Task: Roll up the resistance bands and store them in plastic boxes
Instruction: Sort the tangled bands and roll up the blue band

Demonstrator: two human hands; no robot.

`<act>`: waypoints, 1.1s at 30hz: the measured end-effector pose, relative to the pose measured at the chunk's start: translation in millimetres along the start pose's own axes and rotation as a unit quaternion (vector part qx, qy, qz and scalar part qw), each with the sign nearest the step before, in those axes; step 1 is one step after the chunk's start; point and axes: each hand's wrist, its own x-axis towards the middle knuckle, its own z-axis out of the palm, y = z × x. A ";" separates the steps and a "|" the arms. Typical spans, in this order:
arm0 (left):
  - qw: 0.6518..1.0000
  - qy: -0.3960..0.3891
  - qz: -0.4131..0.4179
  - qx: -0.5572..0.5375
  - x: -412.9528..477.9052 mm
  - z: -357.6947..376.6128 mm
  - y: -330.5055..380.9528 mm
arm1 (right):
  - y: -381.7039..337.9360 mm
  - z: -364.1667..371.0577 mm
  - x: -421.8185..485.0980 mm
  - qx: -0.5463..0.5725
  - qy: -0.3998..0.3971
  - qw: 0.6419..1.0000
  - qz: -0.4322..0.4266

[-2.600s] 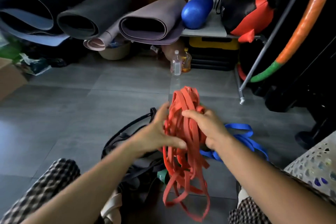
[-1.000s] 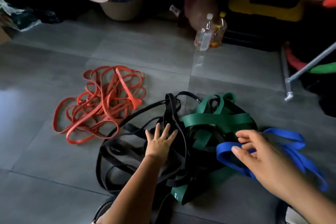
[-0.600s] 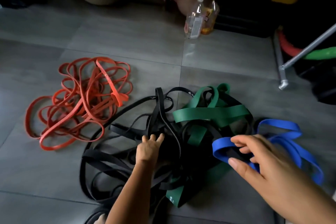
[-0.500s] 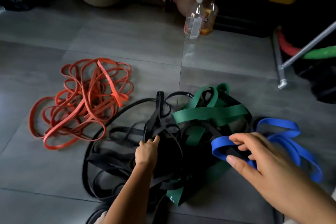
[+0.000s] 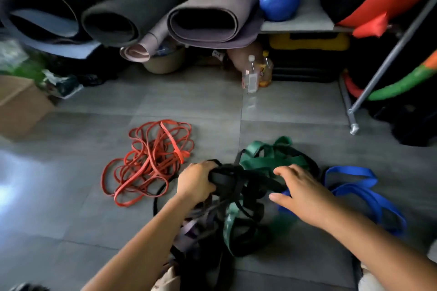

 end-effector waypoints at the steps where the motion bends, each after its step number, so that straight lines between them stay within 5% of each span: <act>1: 1.000 0.012 0.006 -0.011 -8.2 -16.4 8.1 | -2.1 -2.6 -4.2 0.001 0.004 1.000 -0.006; 8: 0.989 0.063 0.069 -0.115 -79.0 -99.5 68.1 | -8.6 -17.3 -49.8 0.163 -0.005 0.985 -0.046; 12: 0.968 0.062 0.107 -0.219 -107.3 -123.0 100.9 | -26.3 -18.5 -67.0 0.304 0.002 0.948 -0.092; 17: 0.930 0.058 0.155 -0.328 -121.8 -141.1 141.3 | -44.3 -26.7 -76.1 0.472 0.106 0.864 -0.138; 22: 0.880 0.017 0.156 -0.449 -115.5 -152.7 119.6 | -42.1 -44.5 -79.4 0.480 0.187 0.854 -0.074; 24: 0.868 0.019 0.150 -0.473 -119.5 -149.7 95.6 | -39.0 -49.8 -76.3 0.480 0.195 0.854 -0.053; 29: 0.917 -0.063 0.076 -0.388 -134.1 -79.8 55.9 | -55.4 -54.2 -64.9 0.545 0.190 0.814 -0.057; 33: 0.874 -0.042 0.099 -0.474 -126.5 -37.1 77.1 | -86.9 -42.7 -52.6 0.638 0.141 0.757 -0.004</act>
